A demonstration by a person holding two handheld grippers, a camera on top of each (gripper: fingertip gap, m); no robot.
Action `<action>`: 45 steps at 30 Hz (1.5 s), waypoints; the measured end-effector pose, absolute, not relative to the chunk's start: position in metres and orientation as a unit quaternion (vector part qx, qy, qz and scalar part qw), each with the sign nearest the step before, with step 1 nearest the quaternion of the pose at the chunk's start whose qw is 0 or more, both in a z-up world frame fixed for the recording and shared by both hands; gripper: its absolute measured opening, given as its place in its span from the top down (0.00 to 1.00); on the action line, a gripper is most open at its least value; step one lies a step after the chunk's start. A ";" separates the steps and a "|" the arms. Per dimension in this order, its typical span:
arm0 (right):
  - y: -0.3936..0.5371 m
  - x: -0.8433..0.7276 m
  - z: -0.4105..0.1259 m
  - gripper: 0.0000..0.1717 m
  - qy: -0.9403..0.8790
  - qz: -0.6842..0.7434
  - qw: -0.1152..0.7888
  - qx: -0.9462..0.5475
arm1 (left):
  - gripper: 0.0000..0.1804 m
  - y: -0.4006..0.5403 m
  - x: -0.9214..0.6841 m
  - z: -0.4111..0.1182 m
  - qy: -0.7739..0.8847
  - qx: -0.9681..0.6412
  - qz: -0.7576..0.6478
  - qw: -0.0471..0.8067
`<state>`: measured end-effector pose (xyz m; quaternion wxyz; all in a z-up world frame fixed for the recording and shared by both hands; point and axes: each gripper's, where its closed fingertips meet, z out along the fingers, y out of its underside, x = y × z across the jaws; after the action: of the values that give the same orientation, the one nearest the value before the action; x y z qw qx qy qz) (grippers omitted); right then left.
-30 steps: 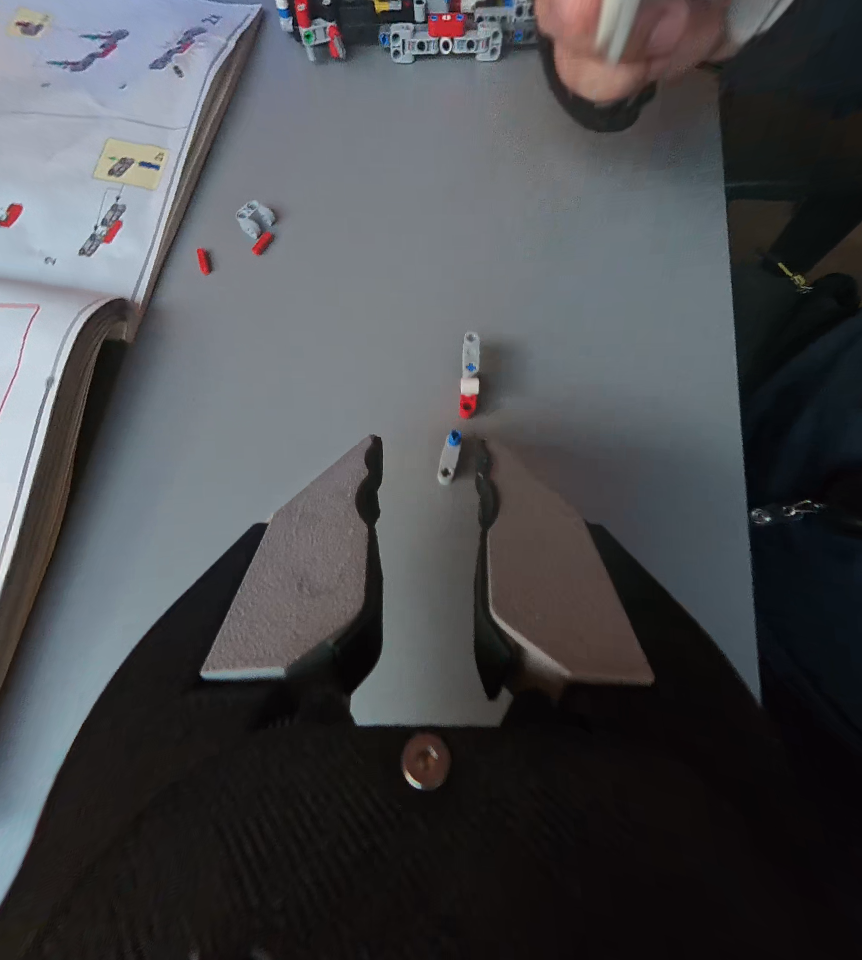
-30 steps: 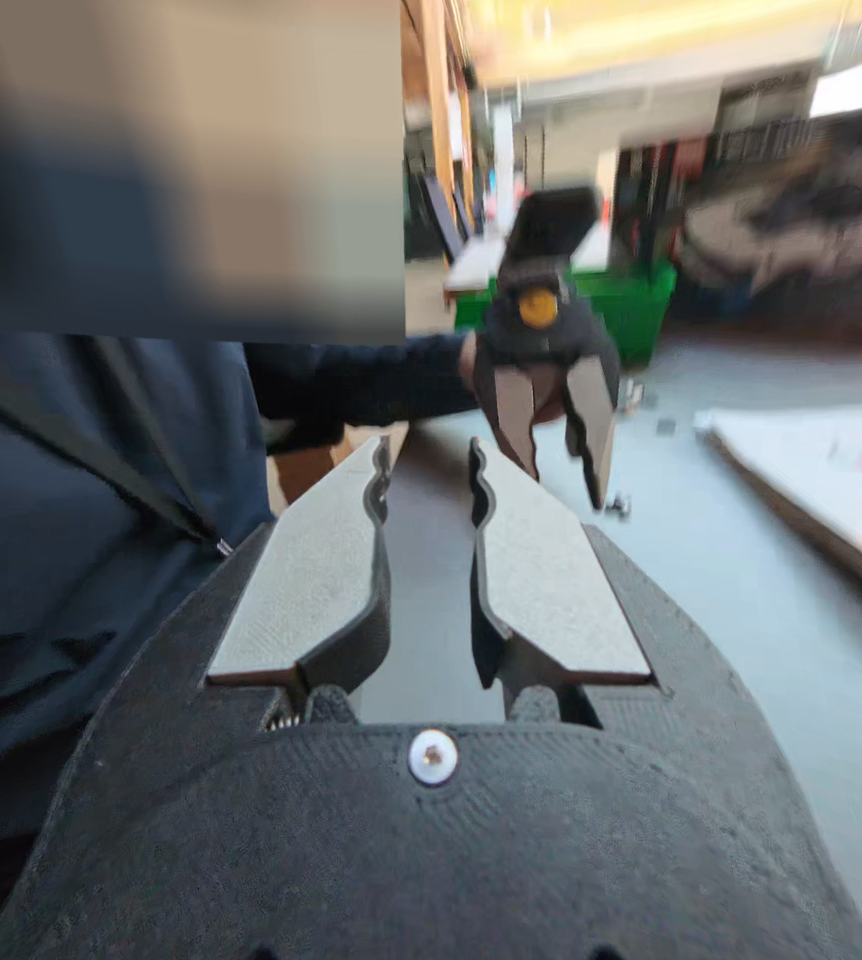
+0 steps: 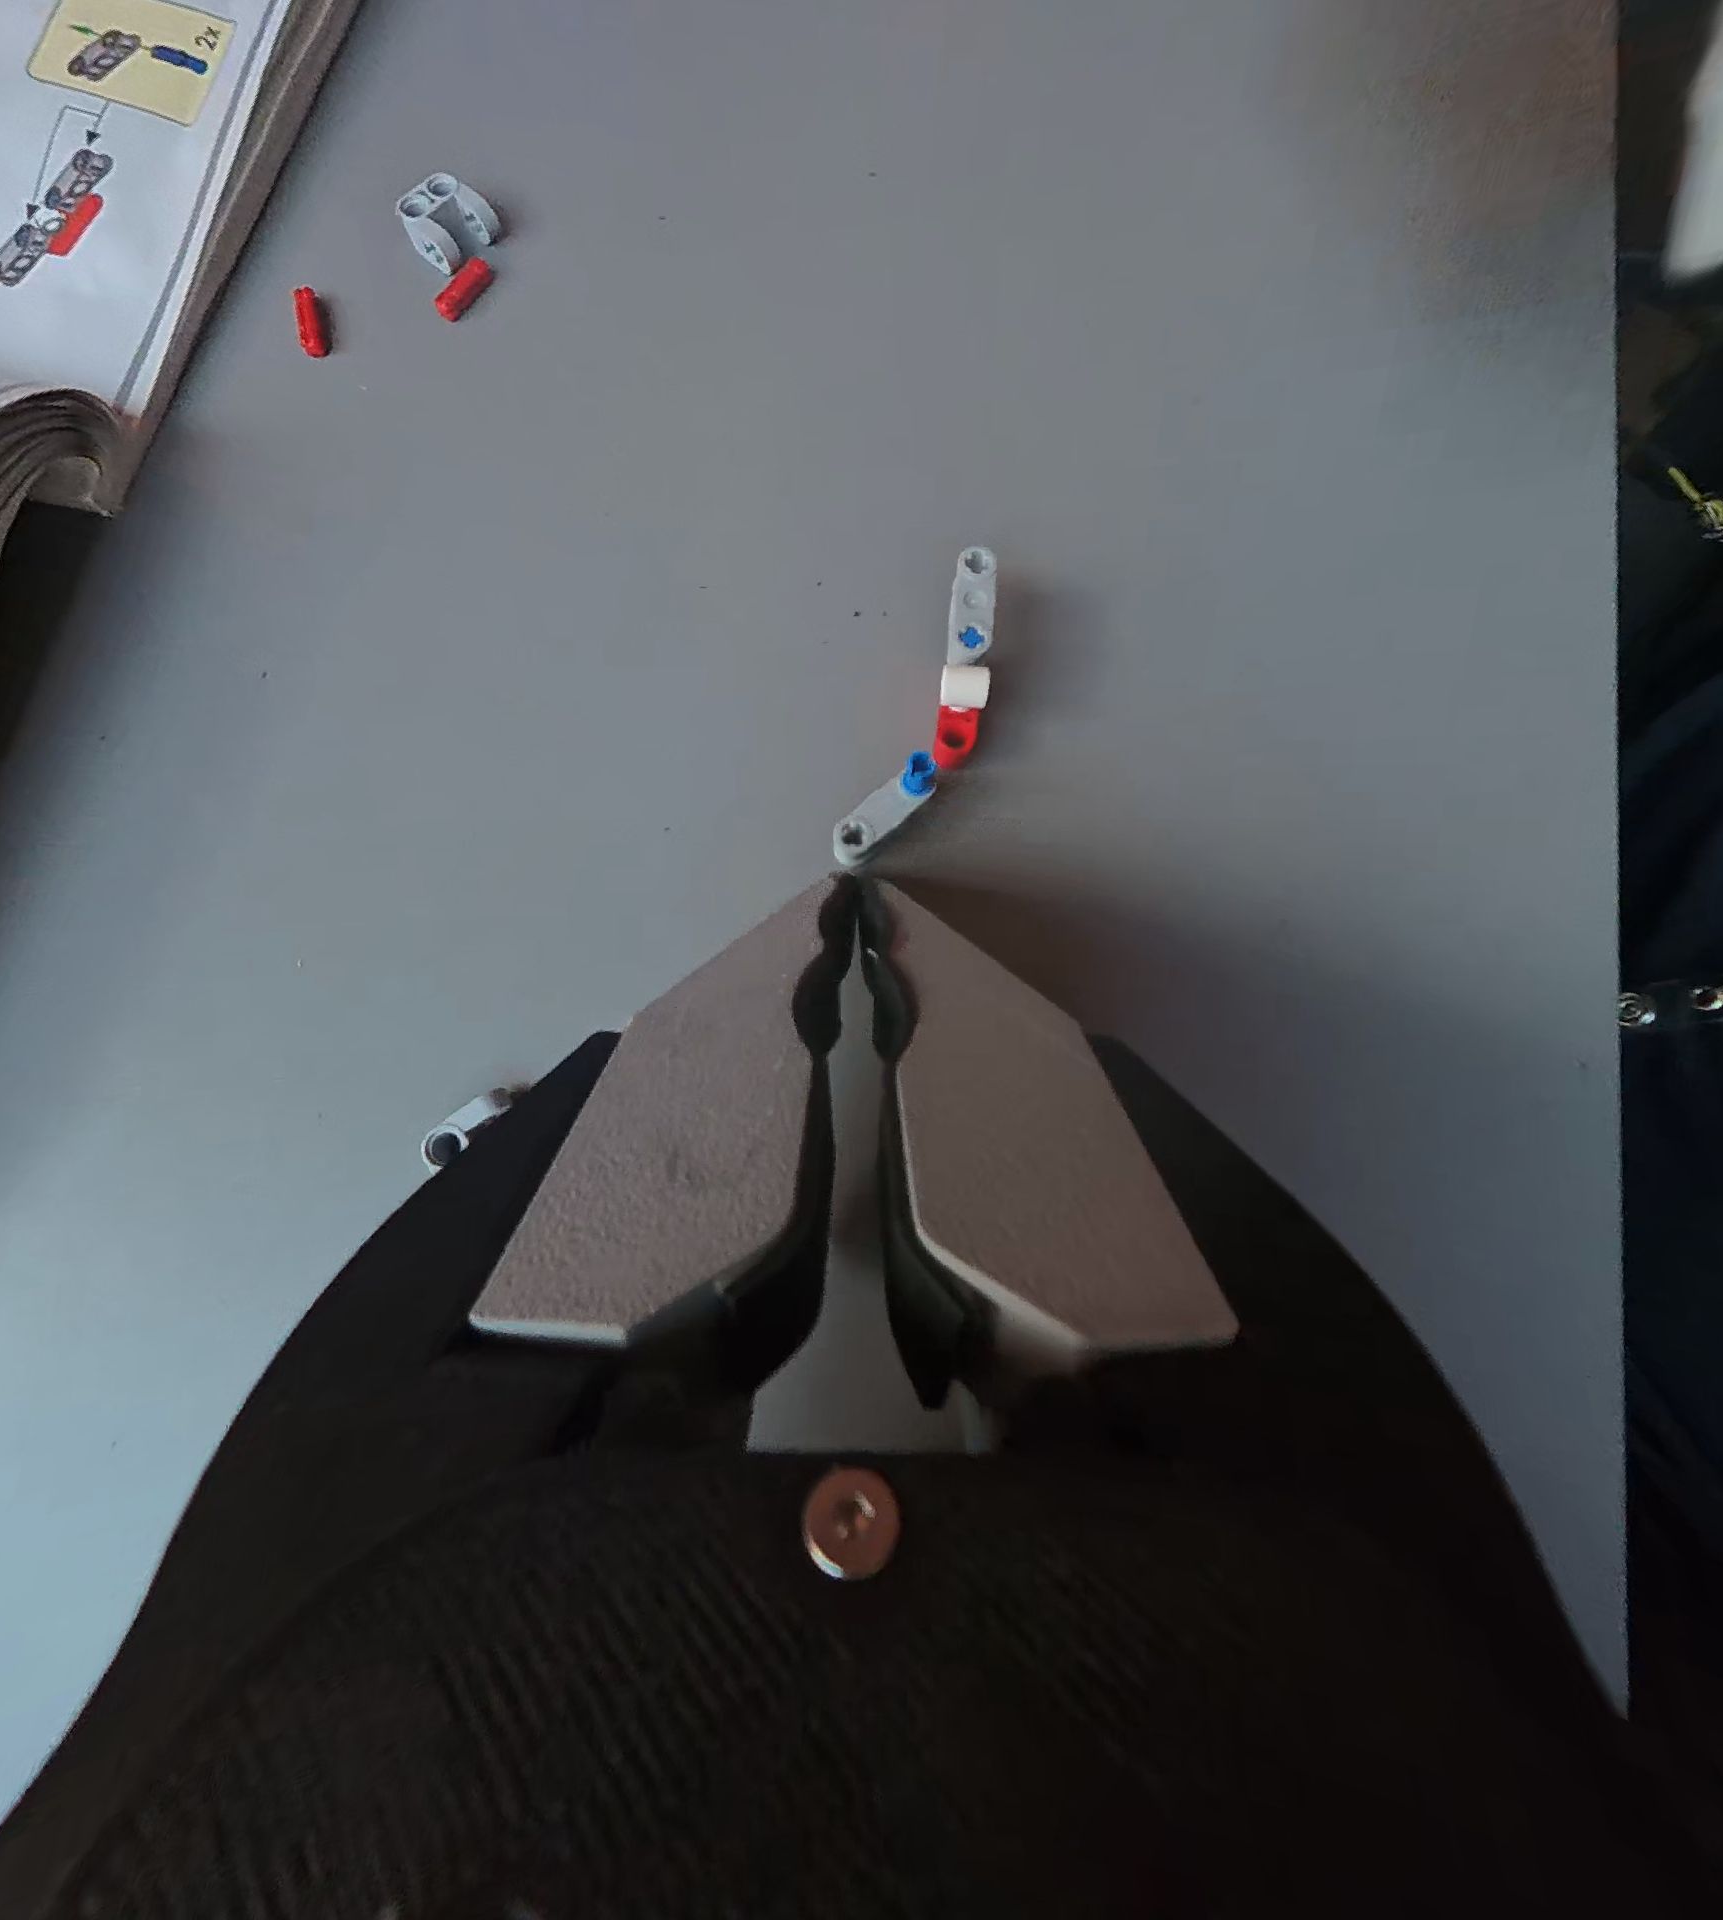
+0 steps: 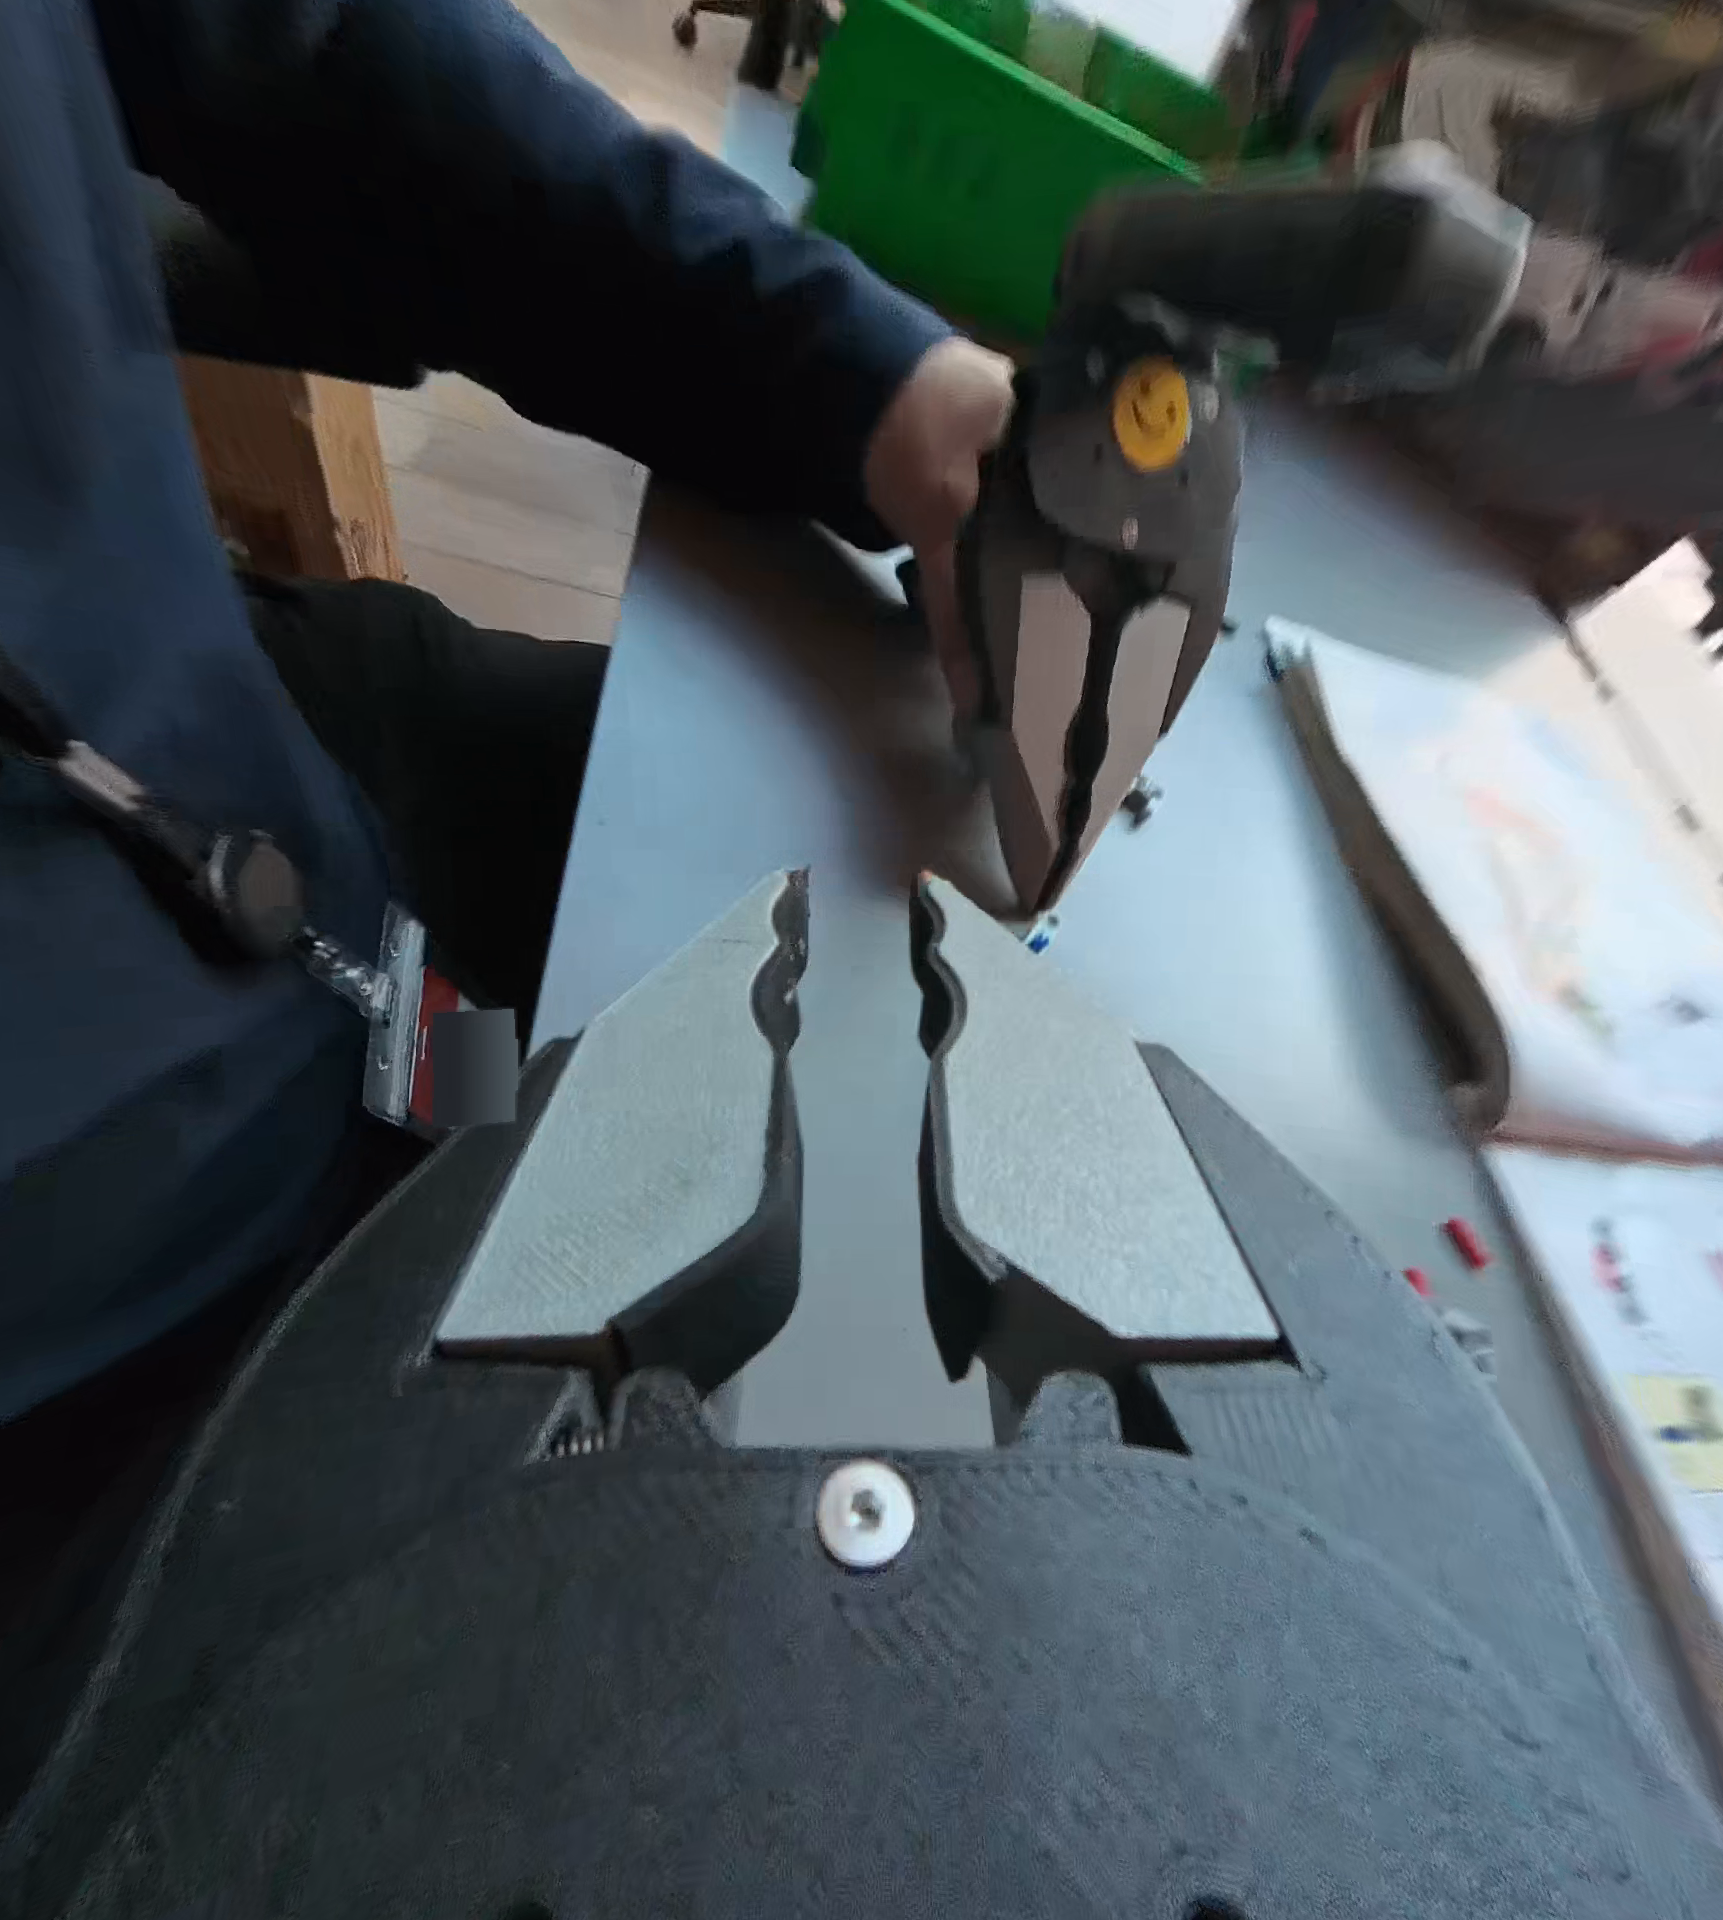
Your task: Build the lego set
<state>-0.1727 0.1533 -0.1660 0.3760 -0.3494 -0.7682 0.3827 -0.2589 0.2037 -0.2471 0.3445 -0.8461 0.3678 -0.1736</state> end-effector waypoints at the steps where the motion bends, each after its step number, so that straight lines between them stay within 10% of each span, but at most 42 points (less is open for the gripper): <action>1: 0.159 -0.179 -0.178 0.90 -0.762 0.388 0.360 -0.372 | 1.00 0.203 -0.259 -0.247 0.367 -0.846 -0.175 0.346; 12: 0.213 -0.209 -0.235 0.94 -0.763 0.319 0.305 -0.472 | 0.84 0.210 -0.258 -0.244 0.399 -0.834 -0.156 0.346; 16: 0.226 -0.218 -0.233 0.94 -0.759 0.323 0.311 -0.472 | 0.96 0.214 -0.245 -0.247 0.425 -0.825 -0.169 0.331; 45: 0.192 -0.180 -0.112 0.99 -0.554 0.597 0.383 -0.436 | 0.96 0.197 -0.170 -0.129 0.217 -0.679 -0.470 0.520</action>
<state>-0.1803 0.1919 -0.1123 0.3826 -0.4363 -0.5542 0.5968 -0.1700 0.1967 -0.1291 0.5197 -0.6795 0.2169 -0.4703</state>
